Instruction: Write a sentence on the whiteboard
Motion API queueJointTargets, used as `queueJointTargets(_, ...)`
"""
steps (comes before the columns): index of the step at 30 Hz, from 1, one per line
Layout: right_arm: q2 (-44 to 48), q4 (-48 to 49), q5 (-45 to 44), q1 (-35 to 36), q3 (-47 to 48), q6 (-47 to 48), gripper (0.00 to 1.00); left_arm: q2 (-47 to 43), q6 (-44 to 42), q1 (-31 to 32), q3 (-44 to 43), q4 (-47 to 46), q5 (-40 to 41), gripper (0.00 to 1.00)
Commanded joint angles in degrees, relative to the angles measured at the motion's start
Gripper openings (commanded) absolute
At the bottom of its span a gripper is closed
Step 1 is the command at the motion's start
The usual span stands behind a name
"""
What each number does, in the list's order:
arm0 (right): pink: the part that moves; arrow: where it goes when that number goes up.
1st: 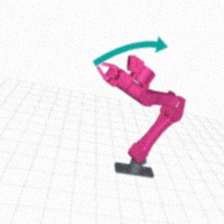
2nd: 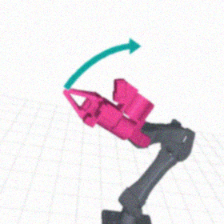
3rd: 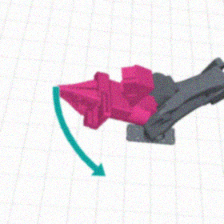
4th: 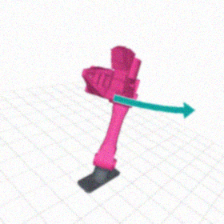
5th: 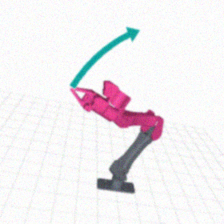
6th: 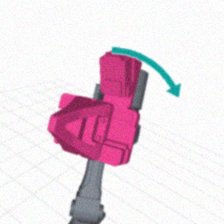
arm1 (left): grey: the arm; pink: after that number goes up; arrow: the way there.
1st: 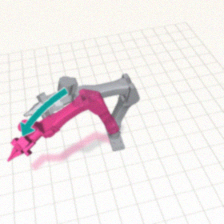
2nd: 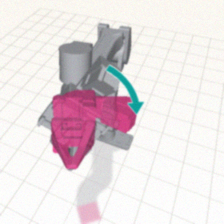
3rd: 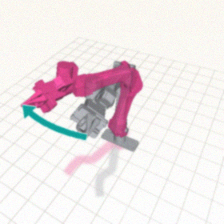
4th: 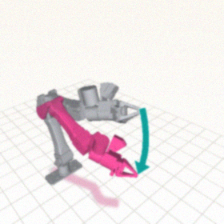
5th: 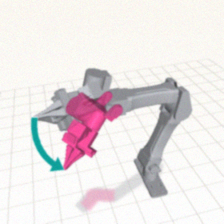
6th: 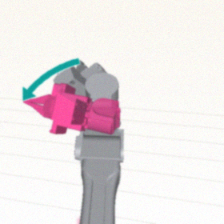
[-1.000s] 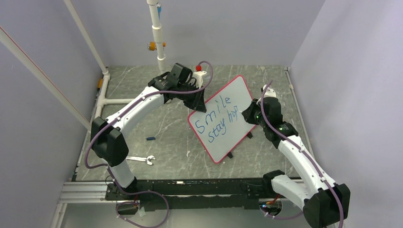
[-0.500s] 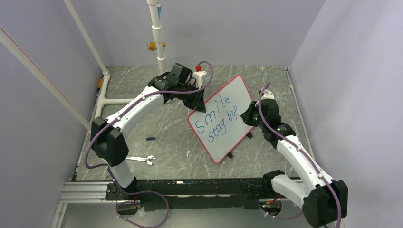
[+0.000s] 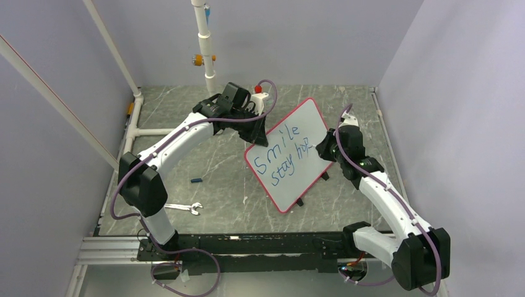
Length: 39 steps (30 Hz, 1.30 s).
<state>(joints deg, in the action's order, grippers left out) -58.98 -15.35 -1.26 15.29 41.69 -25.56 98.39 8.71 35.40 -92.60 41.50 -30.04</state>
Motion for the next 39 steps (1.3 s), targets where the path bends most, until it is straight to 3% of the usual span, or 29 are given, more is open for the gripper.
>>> queueJointTargets(1, -1.26, 2.57, 0.97, 0.11, 2.88, 0.6, 0.0, -1.27, -3.88, 1.17, 0.14, 0.1, -0.13, 0.0)
queueJointTargets(21, 0.02, 3.81, 8.08, 0.09, 0.61, 0.53, 0.0, -1.13, -3.92, 1.21, -0.03, 0.19, -0.04, 0.0)
queueJointTargets(39, 3.03, 0.65, 5.14, 0.07, -3.92, 0.5, 0.0, -1.18, -3.9, 1.19, 0.01, 0.17, -0.01, 0.0)
